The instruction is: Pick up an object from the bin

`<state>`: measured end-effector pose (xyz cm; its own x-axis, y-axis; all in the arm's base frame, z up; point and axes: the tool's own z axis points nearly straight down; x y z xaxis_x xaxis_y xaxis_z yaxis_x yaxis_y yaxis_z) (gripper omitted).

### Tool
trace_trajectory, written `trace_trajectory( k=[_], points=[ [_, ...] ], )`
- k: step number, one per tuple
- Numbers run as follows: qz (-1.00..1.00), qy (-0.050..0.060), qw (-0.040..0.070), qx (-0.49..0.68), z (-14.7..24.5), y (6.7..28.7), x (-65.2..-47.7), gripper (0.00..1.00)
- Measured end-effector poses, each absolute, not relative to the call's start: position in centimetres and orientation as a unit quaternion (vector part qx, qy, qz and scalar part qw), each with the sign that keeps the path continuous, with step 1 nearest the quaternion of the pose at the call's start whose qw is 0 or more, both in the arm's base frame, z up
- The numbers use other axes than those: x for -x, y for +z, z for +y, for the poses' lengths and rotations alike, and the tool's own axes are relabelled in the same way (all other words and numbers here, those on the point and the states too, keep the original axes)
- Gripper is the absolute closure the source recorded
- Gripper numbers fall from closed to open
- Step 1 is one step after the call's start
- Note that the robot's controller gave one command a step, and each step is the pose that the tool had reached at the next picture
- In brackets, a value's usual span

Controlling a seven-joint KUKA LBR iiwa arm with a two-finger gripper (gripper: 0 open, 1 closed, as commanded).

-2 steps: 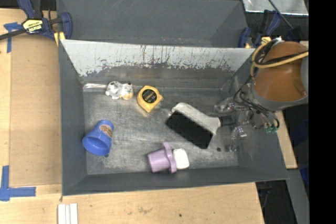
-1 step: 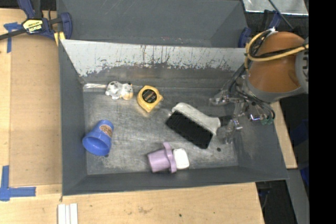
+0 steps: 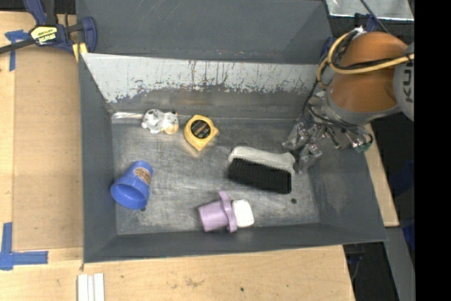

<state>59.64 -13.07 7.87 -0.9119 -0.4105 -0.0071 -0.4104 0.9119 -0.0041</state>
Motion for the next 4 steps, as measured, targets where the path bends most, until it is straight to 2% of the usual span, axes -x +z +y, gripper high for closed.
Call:
trace_trajectory(
  k=[2,4],
  points=[
    [0.946,-0.001,0.005,0.323,-13.06,7.84,-60.11,1.00],
    [0.936,0.000,0.002,0.352,-13.08,8.49,-59.94,1.00]
  ],
)
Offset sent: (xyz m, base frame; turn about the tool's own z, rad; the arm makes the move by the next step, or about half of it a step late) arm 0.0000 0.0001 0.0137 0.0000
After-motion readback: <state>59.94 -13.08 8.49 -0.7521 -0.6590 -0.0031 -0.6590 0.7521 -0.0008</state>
